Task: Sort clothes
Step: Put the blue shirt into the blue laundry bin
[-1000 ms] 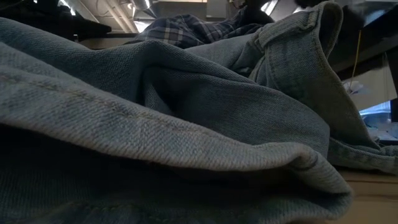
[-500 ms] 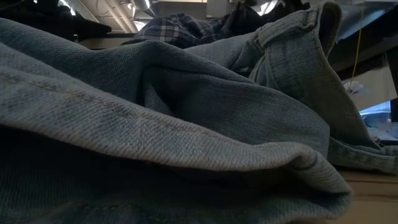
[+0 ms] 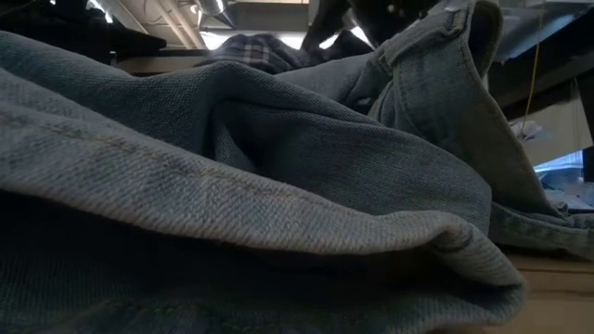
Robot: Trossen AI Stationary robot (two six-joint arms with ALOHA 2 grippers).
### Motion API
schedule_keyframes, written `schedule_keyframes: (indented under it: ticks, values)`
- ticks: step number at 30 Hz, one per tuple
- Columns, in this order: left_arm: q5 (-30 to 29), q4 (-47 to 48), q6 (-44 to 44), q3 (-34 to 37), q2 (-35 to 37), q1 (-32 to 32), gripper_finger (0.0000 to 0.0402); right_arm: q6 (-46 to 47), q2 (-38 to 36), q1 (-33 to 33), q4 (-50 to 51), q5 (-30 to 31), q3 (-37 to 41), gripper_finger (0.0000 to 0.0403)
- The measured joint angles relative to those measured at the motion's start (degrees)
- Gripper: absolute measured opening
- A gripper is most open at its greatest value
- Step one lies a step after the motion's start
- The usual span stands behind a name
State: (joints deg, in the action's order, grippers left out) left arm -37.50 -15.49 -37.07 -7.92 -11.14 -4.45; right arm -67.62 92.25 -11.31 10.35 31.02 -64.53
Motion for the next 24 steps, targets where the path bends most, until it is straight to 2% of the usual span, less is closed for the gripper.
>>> schedule_keyframes:
  ticks: [5,8,12,16,19,21,24]
  values:
    - [0.01,0.01,0.01,0.0,0.0,-0.01,0.0001,5.61,0.0,3.26,3.11,-4.46,0.0,0.0338]
    - [0.01,0.02,0.01,0.0,0.0,-0.01,0.0001,7.82,0.0,4.34,4.56,-4.51,-0.02,0.0309]
    - [0.01,0.01,0.0,0.0,0.0,0.0,0.0001,8.8,0.0,5.07,5.33,-2.3,-0.02,0.0226]
    - [0.01,0.02,-0.01,0.0,0.0,0.0,0.0001,8.75,-0.13,4.94,5.44,3.45,-0.02,0.0116]
    - [0.0,0.01,-0.01,0.0,0.0,-0.01,0.0001,8.69,-1.43,4.96,6.87,3.4,-0.01,0.0031]
    - [0.0,0.02,0.01,-0.01,0.0,-0.02,0.0001,8.81,-3.23,4.92,8.03,2.48,0.0,0.0019]
    - [0.01,0.02,0.01,0.0,0.0,0.0,0.0001,10.59,-6.86,4.92,9.16,2.53,0.0,0.0042]
